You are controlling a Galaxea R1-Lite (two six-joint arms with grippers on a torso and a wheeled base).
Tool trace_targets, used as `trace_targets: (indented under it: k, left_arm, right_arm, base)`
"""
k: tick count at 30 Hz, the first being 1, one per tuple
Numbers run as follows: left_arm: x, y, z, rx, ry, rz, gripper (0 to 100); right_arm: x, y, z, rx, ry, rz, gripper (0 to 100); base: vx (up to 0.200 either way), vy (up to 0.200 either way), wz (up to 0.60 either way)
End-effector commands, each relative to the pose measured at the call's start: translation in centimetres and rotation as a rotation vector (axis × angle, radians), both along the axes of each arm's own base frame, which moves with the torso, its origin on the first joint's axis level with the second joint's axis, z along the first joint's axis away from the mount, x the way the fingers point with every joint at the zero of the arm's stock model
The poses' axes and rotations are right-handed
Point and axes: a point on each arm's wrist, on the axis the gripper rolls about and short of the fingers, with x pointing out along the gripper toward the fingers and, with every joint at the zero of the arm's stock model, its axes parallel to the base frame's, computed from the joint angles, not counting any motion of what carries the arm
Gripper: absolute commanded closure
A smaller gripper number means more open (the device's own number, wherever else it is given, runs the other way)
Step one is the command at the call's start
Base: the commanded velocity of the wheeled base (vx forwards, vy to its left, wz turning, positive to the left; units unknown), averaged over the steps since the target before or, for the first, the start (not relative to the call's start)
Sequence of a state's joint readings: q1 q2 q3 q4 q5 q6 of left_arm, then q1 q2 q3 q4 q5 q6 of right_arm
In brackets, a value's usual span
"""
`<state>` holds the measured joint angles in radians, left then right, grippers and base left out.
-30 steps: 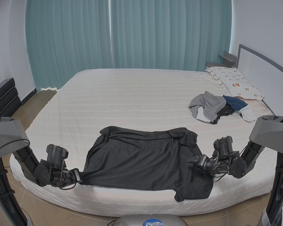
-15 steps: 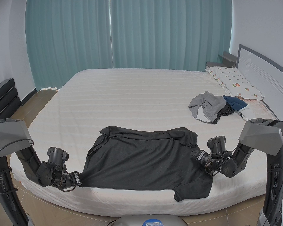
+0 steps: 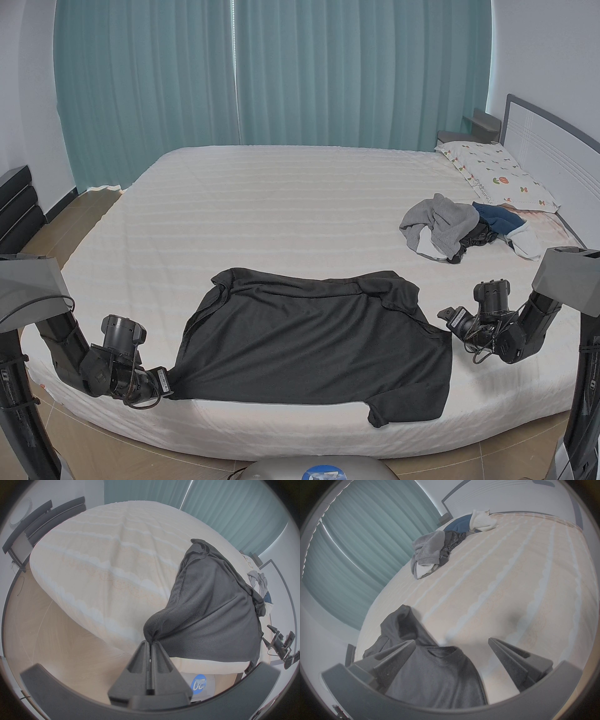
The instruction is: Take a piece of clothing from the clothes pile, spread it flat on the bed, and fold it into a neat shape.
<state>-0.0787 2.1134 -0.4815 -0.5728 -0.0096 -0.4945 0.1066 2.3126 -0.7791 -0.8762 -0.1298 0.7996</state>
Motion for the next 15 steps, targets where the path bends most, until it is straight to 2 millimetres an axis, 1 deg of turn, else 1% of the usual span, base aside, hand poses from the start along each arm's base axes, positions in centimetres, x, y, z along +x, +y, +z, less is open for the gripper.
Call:
trace_targets:
  k: [1,2,3,4,5,6,7,9,11,12,15]
  left_arm:
    - [0.1,0.0,-0.2,-0.001,0.002,0.003,100]
    - [0.1,0.0,-0.2,-0.001,0.002,0.004,100]
    - [0.2,0.0,-0.1,-0.003,-0.002,0.003,100]
    - [0.2,0.0,-0.1,-0.003,-0.002,0.003,100]
    - [0.2,0.0,-0.1,-0.005,-0.002,0.006,100]
    - [0.2,0.0,-0.1,-0.005,-0.002,0.008,100]
    - [0.2,0.0,-0.1,-0.005,-0.002,0.008,100]
    - [0.2,0.0,-0.1,-0.005,-0.002,0.006,100]
    - [0.2,0.0,-0.1,-0.005,-0.002,0.004,100]
    - [0.2,0.0,-0.1,-0.005,0.000,0.006,100]
    - [0.2,0.0,-0.1,-0.006,0.001,0.003,100]
  right_arm:
    - [-1.3,-1.2,1.6,0.043,-0.006,0.064,0]
    - [-1.5,-1.3,1.6,0.047,-0.002,0.077,0]
    - [-2.4,-1.5,1.8,0.061,0.016,0.150,0]
    - [-2.4,-1.5,1.8,0.061,0.016,0.150,0]
    - [-3.9,-1.8,1.6,0.061,0.050,0.249,0]
    - [-4.4,-1.8,1.4,0.047,0.065,0.290,0]
    - [-4.6,-1.8,1.4,0.043,0.070,0.301,0]
    - [-5.6,-1.7,0.5,0.005,0.112,0.380,0]
    - [-5.9,-1.5,0.2,-0.005,0.127,0.401,0]
    - [-6.3,-1.3,-0.4,-0.009,0.151,0.428,0]
    - [-6.8,-0.8,-0.8,-0.011,0.166,0.479,0]
  base:
    - [0.000,0.000,0.00]
    - [0.000,0.000,0.00]
    - [0.000,0.000,0.00]
    - [0.000,0.000,0.00]
    - [0.000,0.000,0.00]
    - [0.000,0.000,0.00]
    - [0.000,0.000,0.00]
    - [0.000,0.000,0.00]
    - [0.000,0.000,0.00]
    - [0.000,0.000,0.00]
    - [0.000,0.000,0.00]
